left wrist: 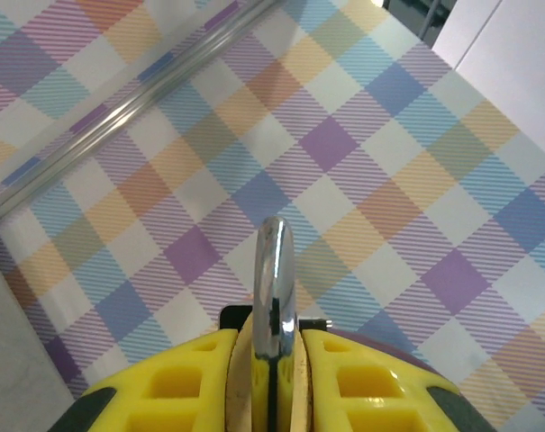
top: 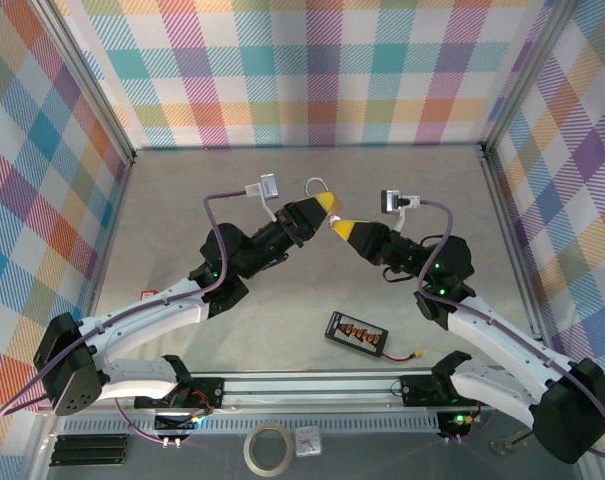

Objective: Unlock with the key

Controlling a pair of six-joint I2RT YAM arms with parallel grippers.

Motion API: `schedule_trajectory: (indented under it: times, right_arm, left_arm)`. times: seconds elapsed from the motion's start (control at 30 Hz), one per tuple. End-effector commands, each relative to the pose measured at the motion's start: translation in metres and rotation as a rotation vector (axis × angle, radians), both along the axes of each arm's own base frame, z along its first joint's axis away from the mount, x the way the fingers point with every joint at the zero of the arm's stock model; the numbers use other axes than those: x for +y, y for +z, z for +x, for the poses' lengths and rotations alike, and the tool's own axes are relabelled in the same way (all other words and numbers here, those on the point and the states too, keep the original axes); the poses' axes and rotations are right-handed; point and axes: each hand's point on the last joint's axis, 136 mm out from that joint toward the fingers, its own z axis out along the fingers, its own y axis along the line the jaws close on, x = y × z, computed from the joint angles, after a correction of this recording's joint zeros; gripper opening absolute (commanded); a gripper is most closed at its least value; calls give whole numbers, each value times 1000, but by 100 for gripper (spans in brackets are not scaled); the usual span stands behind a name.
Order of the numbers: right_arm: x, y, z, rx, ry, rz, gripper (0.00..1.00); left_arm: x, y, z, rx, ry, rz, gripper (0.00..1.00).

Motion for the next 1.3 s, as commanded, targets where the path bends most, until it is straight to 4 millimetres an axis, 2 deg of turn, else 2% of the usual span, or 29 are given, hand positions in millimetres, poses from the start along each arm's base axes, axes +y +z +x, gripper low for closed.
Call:
schedule_trajectory:
  times: [0.0, 0.17, 0.3, 0.47, 0.6, 0.8, 0.9, 1.0, 1.1, 1.27]
  right_arm:
    - [-2, 31, -2, -68, 2, 69, 0]
    - [-1, 46, 0, -100, 12, 78, 0]
    - [-8, 55, 5, -104, 5, 98, 0]
    - [-19, 52, 22, -16, 33, 206, 0]
    - [-21, 53, 35, 64, 72, 293, 0]
    - [-23, 50, 44, 173, 90, 332, 0]
    - [-23, 42, 53, 267, 102, 350, 0]
    - [-22, 27, 59, 322, 84, 304, 0]
    - [-23, 18, 57, 338, 65, 264, 0]
    - [-23, 19, 55, 325, 72, 251, 0]
  left_arm:
    - [-21, -1, -29, -45, -128, -11, 0]
    - [-37, -18, -41, -24, -188, 28, 0]
    - [-46, -28, -57, -42, -272, 43, 0]
    - [-46, -15, -80, -162, -363, 69, 0]
    - [-47, -8, -91, -232, -407, 110, 0]
    - [-39, -11, -94, -280, -408, 159, 0]
    - [-39, -22, -89, -287, -377, 258, 0]
    - [-32, -25, -79, -275, -339, 299, 0]
    - [-25, -26, -76, -280, -301, 360, 0]
    - [-17, -27, -75, -281, -288, 417, 0]
